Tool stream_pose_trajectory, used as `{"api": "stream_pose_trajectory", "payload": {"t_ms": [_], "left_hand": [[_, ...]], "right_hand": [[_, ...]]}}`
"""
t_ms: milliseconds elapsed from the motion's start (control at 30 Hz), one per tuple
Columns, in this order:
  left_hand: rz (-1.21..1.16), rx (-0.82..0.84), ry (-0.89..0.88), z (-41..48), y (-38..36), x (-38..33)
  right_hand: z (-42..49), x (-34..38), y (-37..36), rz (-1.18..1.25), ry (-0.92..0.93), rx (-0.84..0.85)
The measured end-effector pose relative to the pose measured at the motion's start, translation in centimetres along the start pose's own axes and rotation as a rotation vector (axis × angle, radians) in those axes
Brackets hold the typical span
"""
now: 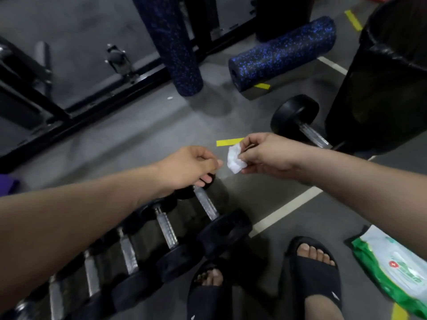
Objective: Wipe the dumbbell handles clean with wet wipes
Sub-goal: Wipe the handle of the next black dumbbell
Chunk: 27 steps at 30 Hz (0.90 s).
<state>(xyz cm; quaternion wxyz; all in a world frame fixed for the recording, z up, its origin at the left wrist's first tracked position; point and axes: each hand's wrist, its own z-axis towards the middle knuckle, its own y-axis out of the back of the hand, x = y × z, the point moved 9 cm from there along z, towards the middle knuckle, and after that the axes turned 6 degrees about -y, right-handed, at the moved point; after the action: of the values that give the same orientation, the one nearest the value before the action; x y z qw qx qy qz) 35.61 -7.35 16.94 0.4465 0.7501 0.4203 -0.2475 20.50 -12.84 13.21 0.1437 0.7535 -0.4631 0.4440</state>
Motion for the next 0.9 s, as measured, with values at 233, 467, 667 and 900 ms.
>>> {"api": "stream_pose_trajectory", "payload": {"t_ms": [233,467,667,900], "left_hand": [[-0.517,-0.101,0.010,-5.6,2.8,1.4],[-0.687,-0.225,0.025,-5.2,6.4,4.7],[-0.681,-0.295,0.067,-2.2,6.4,10.2],[-0.371,-0.475,0.006,1.7,7.4,14.0]], "right_hand": [[-3.7,4.1,-9.0,-0.141,-0.039,0.069],[0.6,3.7,-12.4,-0.087,-0.134,-0.006],[4.8,-0.4,-13.4,-0.019,-0.126,-0.037],[6.6,-5.0,-7.4,0.015,-0.147,-0.188]]}}
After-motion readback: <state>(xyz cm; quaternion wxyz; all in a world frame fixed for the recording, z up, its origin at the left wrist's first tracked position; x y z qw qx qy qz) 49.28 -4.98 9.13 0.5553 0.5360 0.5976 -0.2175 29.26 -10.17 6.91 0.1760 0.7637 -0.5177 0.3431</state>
